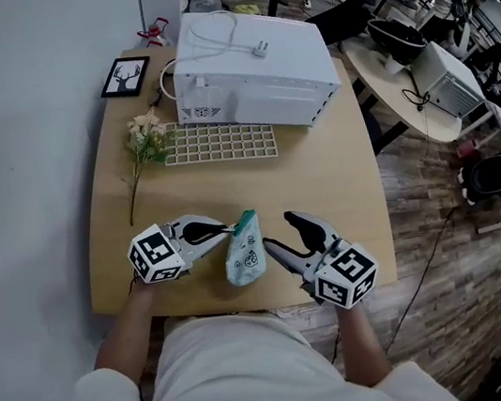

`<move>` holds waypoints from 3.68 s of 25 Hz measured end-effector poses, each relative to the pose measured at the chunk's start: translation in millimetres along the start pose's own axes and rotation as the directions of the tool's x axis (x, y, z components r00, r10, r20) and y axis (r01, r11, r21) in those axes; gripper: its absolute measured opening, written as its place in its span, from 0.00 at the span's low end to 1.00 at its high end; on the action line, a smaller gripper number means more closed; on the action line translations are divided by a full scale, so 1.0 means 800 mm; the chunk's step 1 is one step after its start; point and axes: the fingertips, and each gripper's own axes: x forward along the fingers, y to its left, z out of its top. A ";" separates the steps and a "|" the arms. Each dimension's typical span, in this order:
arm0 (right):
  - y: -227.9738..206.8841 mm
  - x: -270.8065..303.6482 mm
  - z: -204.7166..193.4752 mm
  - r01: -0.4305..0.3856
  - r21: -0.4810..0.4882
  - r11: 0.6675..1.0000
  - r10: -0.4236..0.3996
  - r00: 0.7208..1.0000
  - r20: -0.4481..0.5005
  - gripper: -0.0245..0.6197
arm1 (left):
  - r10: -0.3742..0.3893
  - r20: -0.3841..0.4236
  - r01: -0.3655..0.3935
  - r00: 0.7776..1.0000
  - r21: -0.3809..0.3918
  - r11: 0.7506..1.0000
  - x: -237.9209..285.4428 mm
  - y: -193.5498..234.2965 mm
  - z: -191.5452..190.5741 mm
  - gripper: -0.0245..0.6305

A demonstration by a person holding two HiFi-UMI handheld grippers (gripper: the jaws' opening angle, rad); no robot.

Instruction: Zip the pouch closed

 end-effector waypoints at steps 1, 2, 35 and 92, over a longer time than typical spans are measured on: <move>0.002 0.002 0.000 -0.007 -0.004 1.000 0.007 1.000 -0.004 0.47 | -0.019 0.010 0.019 1.000 -0.002 1.000 -0.002 -0.005 0.003 0.08; 0.004 0.003 0.001 -0.013 -0.010 1.000 0.013 1.000 -0.007 0.46 | -0.035 0.020 0.035 0.999 -0.004 0.999 -0.003 -0.009 0.007 0.08; 0.115 0.031 0.042 -0.358 -0.259 0.897 0.343 0.934 -0.104 0.24 | -0.318 0.397 0.359 0.861 -0.032 0.933 -0.078 -0.069 0.145 0.08; 0.134 0.008 -0.005 -0.494 -0.140 0.858 0.466 0.864 -0.192 0.11 | -0.438 0.377 0.500 0.816 -0.082 0.862 -0.063 -0.114 0.119 0.08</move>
